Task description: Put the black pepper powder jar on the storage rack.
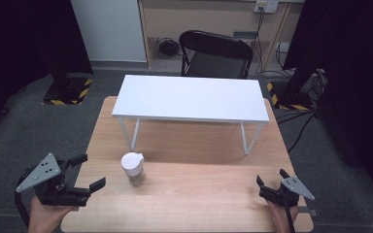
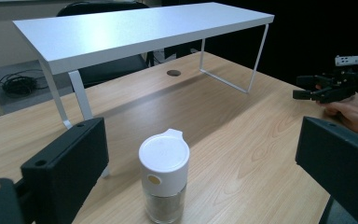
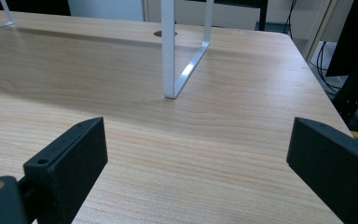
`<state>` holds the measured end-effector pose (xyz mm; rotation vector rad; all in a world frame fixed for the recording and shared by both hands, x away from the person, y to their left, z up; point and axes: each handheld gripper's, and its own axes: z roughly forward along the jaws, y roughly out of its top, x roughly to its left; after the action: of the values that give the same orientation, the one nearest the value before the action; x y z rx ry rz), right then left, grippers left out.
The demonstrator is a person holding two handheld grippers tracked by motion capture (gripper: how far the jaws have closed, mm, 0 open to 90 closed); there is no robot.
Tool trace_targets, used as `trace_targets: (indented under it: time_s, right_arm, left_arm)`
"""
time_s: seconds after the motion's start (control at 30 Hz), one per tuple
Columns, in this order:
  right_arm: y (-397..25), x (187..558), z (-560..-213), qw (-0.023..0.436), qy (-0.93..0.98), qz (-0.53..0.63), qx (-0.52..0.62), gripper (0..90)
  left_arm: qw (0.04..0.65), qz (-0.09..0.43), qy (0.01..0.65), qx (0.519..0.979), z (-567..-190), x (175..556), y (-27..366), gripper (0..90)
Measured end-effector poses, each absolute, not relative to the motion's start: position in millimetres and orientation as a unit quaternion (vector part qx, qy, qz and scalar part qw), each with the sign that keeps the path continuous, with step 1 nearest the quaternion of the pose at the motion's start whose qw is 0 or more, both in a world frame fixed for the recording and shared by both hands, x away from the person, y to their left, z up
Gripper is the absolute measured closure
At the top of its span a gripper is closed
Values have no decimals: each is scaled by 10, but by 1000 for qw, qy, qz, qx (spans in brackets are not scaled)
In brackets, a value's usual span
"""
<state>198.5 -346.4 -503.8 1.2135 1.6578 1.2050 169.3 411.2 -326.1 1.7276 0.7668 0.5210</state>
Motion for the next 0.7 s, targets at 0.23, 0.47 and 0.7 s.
trace_targets:
  time_s: [0.23, 0.47, 0.7]
  right_arm:
    - [-3462, 1986, -5035, 371, 650, 469, 470, 56]
    - [-3465, 1986, -5036, 370, 649, 469, 470, 56]
    - [-3465, 1986, -5036, 370, 650, 469, 469, 57]
  left_arm:
    - [536, 231, 329, 742, -3291, 1752, 4004, 22]
    - [522, 224, 337, 751, -3351, 1854, 3932, 20]
    - [508, 221, 343, 758, -3463, 1983, 3805, 21]
